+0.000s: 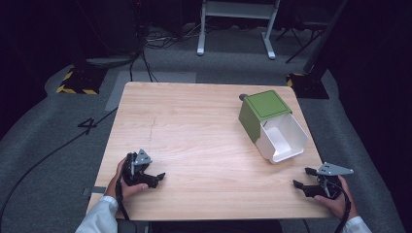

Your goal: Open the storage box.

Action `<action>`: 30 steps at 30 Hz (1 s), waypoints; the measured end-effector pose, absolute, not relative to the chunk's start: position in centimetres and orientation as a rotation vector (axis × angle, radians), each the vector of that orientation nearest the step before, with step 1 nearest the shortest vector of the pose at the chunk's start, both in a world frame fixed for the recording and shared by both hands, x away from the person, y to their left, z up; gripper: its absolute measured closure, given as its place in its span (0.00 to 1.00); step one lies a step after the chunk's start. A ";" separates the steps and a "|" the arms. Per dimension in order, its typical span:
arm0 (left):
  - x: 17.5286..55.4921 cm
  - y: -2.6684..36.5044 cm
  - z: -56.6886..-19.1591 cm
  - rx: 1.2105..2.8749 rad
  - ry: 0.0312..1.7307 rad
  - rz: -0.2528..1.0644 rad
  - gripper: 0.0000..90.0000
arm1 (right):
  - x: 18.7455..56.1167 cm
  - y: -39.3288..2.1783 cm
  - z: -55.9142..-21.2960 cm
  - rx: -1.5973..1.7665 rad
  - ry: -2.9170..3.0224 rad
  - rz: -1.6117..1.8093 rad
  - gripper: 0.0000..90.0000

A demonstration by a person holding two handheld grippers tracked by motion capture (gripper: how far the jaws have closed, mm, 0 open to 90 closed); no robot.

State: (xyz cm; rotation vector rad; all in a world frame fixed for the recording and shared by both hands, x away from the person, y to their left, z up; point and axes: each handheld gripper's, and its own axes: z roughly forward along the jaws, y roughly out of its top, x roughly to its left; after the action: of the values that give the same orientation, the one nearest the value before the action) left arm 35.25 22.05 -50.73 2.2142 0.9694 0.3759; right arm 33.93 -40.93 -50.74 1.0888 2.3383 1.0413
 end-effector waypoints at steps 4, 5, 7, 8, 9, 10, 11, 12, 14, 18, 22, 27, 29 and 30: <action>35.2 22.1 -50.7 2.217 0.965 0.375 0.12 | 33.9 -41.4 -50.7 1.079 2.349 1.046 0.20; 35.2 22.1 -50.7 2.217 0.965 0.375 0.12 | 33.9 -41.5 -50.8 1.074 2.350 1.047 0.20; 35.2 22.1 -50.8 2.212 0.968 0.369 0.12 | 34.0 -41.5 -50.8 1.079 2.347 1.048 0.21; 35.2 22.1 -50.8 2.211 0.967 0.370 0.12 | 34.0 -41.5 -50.8 1.080 2.347 1.048 0.21; 35.2 22.1 -50.8 2.211 0.968 0.369 0.12 | 34.0 -41.5 -50.8 1.080 2.346 1.048 0.21; 35.2 22.1 -50.8 2.211 0.968 0.369 0.12 | 34.0 -41.5 -50.8 1.079 2.346 1.048 0.21; 35.2 22.1 -50.8 2.211 0.968 0.369 0.12 | 34.0 -41.5 -50.8 1.079 2.346 1.048 0.21; 35.2 22.1 -50.8 2.211 0.968 0.369 0.12 | 34.0 -41.5 -50.8 1.079 2.346 1.048 0.21; 35.2 22.1 -50.8 2.211 0.968 0.369 0.12 | 34.0 -41.5 -50.8 1.080 2.346 1.048 0.21; 35.2 22.1 -50.8 2.211 0.966 0.370 0.12 | 34.0 -41.6 -50.8 1.102 2.333 1.044 0.21; 35.1 22.3 -50.7 2.219 0.956 0.370 0.12 | 34.0 -41.6 -50.8 1.108 2.327 1.042 0.21; 35.0 22.3 -50.7 2.218 0.959 0.372 0.12 | 34.0 -41.6 -50.8 1.124 2.314 1.038 0.21; 35.0 22.3 -50.7 2.218 0.958 0.372 0.12 | 34.0 -41.6 -50.8 1.124 2.314 1.036 0.21; 35.0 22.3 -50.7 2.217 0.958 0.371 0.12 | 34.0 -41.6 -50.8 1.124 2.314 1.038 0.21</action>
State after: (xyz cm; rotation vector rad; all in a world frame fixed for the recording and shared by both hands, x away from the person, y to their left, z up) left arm 35.01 22.35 -50.74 2.2174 0.9580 0.3714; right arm 34.00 -41.63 -50.77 1.1238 2.3139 1.0377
